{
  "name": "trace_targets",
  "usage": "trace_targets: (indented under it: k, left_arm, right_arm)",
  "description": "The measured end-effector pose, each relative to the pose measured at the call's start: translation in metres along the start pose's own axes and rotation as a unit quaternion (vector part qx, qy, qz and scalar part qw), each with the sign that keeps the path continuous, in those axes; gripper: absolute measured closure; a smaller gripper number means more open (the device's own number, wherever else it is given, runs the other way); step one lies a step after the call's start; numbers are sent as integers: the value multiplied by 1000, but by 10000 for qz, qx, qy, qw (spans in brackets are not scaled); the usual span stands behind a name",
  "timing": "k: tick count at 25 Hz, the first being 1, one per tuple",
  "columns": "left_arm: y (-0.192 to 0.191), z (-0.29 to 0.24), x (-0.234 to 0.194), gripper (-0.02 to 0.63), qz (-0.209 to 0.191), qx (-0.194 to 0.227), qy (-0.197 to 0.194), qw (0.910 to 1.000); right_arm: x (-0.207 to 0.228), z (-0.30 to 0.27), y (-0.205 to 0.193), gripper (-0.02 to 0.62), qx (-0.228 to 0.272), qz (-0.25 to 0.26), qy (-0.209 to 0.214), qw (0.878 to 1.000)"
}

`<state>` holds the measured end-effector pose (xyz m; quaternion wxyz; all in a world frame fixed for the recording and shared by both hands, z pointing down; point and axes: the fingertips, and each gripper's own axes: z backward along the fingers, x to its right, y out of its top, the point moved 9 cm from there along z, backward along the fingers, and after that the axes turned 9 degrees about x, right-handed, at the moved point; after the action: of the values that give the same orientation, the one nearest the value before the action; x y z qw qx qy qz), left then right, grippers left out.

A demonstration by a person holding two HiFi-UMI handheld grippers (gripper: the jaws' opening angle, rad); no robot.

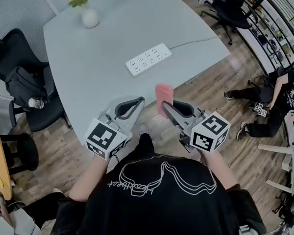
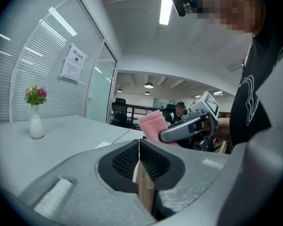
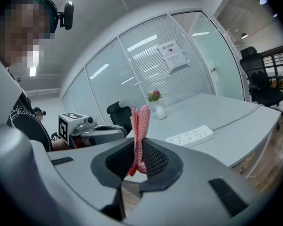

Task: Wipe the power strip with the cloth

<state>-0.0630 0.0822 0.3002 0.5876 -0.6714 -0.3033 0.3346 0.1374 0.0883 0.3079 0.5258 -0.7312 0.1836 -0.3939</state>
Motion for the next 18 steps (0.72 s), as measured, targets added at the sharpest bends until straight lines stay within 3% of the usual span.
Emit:
trace_targets:
  k: [4,9,18]
  left_arm:
    - [3,-20,-42,592,-134,-204,136,9996]
    - [5,-34,-93,592,102,-189,400,9990]
    - [-8,-35,-154,592,387,-218,843,9954]
  right_arm:
    - [30,-38,16,549,-42,-38,132,9999]
    - [60,-85,29,549,-420,108,285,9987]
    - [97,-153,23,549,-1125,-161,495,9923]
